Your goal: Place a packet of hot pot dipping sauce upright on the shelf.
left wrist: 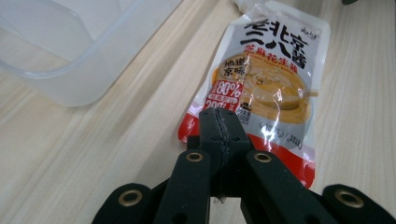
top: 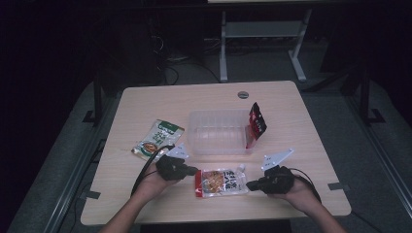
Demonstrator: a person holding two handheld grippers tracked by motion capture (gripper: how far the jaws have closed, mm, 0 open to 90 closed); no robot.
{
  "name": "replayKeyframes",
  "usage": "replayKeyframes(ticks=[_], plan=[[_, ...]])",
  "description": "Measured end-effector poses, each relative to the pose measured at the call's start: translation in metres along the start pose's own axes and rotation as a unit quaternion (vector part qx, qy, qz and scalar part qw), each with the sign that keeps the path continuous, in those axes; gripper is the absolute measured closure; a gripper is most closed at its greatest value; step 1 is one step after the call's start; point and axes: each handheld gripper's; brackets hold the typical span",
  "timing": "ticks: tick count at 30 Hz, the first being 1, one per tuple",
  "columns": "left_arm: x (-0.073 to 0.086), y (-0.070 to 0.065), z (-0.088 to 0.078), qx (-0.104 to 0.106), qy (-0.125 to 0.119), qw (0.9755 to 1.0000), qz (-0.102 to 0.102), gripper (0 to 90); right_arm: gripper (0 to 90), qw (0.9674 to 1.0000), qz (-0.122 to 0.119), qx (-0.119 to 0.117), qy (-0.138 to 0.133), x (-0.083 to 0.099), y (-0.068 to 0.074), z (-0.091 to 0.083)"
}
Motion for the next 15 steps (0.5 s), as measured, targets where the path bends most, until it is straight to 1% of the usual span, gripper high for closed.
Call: replayKeyframes(ticks=[4,5,8,10,12,14,15], plan=[[0.000,-0.003,0.007,0.010,0.014,0.9998,0.003,89.6,89.7,0.9999,0.003,-0.002,0.012,-0.002,-0.001,0.009],[0.000,-0.004,0.010,0.012,0.014,0.9998,0.001,89.6,89.7,0.9999,0.000,-0.001,0.015,-0.002,-0.001,0.012],[0.000,-0.005,0.016,0.016,0.031,0.9994,0.009,89.6,89.7,0.9997,0.000,0.002,0.026,-0.003,-0.002,0.019],[0.001,-0.005,0.018,0.020,0.026,0.9995,0.004,89.6,89.8,0.9995,-0.001,0.002,0.031,-0.004,-0.002,0.024],[0.001,-0.005,0.018,0.022,0.026,0.9994,0.003,89.6,89.8,0.9992,-0.010,0.006,0.038,-0.005,-0.002,0.029],[0.002,-0.005,0.019,0.028,0.029,0.9992,0.000,89.7,89.9,0.9988,-0.011,0.007,0.047,-0.006,-0.002,0.033],[0.002,-0.005,0.020,0.030,0.036,0.9989,0.000,89.7,89.8,0.9990,-0.010,0.005,0.043,-0.006,-0.002,0.034]])
Point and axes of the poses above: each handheld gripper's, and its own axes: z roughly forward along the jaws, x roughly out of its underside, y roughly to its left, and after that the axes turned 14 degrees about x, right-handed
